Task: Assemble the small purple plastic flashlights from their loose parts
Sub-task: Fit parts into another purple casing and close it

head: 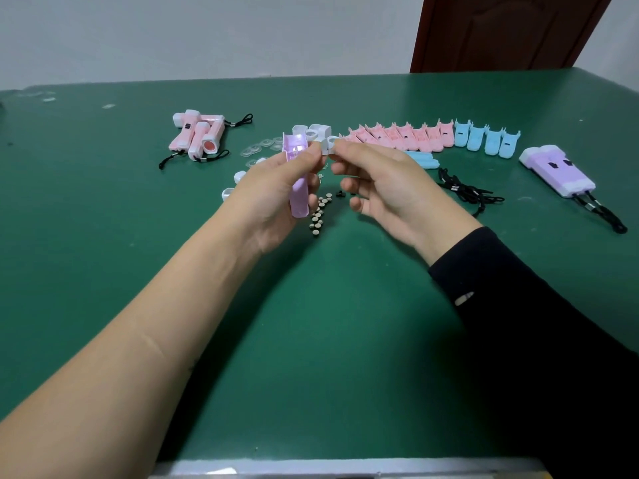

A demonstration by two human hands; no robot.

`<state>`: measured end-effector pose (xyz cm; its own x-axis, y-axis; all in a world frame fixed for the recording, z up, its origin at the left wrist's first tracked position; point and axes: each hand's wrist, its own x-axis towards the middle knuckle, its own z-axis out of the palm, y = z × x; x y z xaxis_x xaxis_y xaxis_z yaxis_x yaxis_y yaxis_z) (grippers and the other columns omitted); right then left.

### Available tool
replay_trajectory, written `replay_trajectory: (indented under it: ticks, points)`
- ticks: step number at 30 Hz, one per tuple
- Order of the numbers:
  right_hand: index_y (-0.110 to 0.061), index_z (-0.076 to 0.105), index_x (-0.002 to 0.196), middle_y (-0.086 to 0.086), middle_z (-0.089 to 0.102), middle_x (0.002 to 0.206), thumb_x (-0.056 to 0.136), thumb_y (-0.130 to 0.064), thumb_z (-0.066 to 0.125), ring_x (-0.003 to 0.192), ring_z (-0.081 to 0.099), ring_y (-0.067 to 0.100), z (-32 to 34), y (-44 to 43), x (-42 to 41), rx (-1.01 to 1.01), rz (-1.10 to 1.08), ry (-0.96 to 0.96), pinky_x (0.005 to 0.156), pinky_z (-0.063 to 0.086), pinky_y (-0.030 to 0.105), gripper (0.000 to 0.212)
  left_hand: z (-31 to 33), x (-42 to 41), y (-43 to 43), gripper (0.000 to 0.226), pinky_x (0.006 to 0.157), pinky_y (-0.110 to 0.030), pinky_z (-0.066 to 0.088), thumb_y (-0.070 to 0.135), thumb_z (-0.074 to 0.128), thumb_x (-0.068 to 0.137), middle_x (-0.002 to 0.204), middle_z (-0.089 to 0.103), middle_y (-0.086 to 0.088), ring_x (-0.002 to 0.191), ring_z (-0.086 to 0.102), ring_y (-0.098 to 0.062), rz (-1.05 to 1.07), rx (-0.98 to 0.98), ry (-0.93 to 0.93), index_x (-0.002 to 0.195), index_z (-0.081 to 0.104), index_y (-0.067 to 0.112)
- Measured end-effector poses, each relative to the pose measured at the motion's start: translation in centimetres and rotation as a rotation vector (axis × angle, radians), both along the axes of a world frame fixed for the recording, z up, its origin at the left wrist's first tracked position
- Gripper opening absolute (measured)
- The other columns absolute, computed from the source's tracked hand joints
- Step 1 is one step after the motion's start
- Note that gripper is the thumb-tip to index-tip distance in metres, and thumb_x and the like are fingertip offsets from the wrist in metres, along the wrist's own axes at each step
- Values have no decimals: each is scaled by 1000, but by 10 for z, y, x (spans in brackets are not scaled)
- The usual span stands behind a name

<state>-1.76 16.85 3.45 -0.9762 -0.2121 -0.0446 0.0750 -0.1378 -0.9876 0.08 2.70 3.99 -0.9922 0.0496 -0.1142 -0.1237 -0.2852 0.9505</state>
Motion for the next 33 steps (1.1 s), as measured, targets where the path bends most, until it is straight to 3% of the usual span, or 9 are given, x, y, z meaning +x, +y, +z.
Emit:
replay_trajectory:
  ticks: [2,5,8,11,17,20,23,27,33]
  points:
    - [-20,68,83,-12,62,68,91,-25,64,57,50,3,-1,-1,1,-10,-5,1,53,38,17,10,0,1,1,12,50,-16,39,19,57,97,77,57,7,60,45,-5,-1,-26,9,107,58,12]
    - [-20,68,82,-12,62,68,91,-24,64,56,50,2,-3,-1,1,-70,-24,-33,53,38,16,11,1,3,3,12,51,-17,38,19,53,99,76,58,8,60,44,-5,-25,-38,18,109,57,13]
    - [-20,69,87,-13,63,69,92,-24,63,57,49,3,-2,0,0,-89,-63,-39,53,38,17,9,3,3,4,25,53,-19,38,32,41,104,80,57,5,61,46,-7,-82,49,-48,111,56,14]
    - [-23,70,83,-15,62,72,93,-23,61,62,47,4,1,2,0,85,-92,82,56,38,18,13,5,1,1,32,54,-21,41,29,33,106,84,53,1,64,49,-9,-116,167,-128,120,54,9]
    - [-27,69,78,-21,63,67,93,-24,61,58,49,-6,6,4,2,376,-76,326,56,38,8,17,6,2,2,23,54,-24,49,17,38,104,84,55,-3,69,55,-12,-118,230,-169,103,59,7]
    - [-26,70,80,-24,60,59,94,-23,60,54,47,-10,7,5,3,432,-65,361,54,35,4,18,6,3,3,27,56,-25,49,16,38,104,84,54,-3,69,54,-12,-138,234,-179,122,56,7]
    - [-20,71,85,-12,62,69,94,-23,59,60,45,0,9,6,4,462,-61,365,56,37,12,16,7,4,3,34,58,-26,47,14,37,104,85,52,-3,71,53,-12,-159,221,-170,134,51,5]
    - [-8,72,96,24,67,99,95,-25,58,78,46,15,10,6,5,500,-51,386,69,36,28,22,8,5,4,29,58,-26,46,13,36,103,85,52,-3,69,52,-12,-177,198,-158,126,53,7]
    - [-7,72,89,27,65,100,95,-26,58,70,48,26,12,8,6,609,-21,424,60,37,32,25,7,5,4,39,54,-25,45,12,36,103,84,50,-3,66,49,-12,-187,157,-148,139,48,3]
